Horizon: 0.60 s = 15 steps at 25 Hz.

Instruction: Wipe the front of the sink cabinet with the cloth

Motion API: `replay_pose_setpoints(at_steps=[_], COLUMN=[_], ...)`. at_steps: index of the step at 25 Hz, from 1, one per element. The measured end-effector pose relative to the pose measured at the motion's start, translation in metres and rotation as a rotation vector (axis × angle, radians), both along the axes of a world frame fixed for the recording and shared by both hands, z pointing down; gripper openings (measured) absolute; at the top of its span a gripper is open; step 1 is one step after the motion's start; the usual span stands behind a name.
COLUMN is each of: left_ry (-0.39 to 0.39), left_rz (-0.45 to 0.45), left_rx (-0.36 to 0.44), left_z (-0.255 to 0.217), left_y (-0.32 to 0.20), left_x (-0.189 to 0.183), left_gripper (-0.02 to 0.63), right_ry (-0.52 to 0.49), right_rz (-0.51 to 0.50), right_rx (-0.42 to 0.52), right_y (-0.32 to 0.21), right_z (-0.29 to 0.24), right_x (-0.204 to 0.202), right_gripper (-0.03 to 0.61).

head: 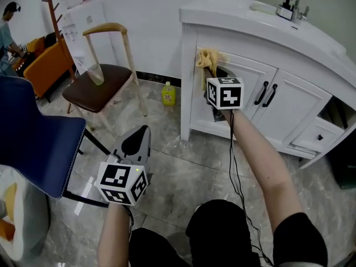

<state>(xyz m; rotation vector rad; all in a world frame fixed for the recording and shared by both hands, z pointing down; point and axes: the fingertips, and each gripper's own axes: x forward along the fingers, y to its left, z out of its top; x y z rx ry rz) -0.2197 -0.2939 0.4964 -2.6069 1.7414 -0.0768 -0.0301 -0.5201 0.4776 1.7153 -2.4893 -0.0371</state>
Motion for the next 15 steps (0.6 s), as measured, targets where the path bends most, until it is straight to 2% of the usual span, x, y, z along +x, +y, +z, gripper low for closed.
replay_pose_setpoints(at_steps=[10,15], left_ry=[0.018,0.01], left_rz=[0.154,0.219], left_rx=[-0.052,-0.064], left_z=[0.015,0.024], left_y=[-0.023,-0.019], left_x=[0.076,0.109], left_gripper=[0.016,0.016], right_ry=[-0.025,-0.054], right_rz=[0.252,0.32], right_rx=[0.0,-0.001], right_y=[0.032,0.044], right_z=[0.003,0.001], right_x=[0.126,0.166], right_gripper=[0.08,0.08])
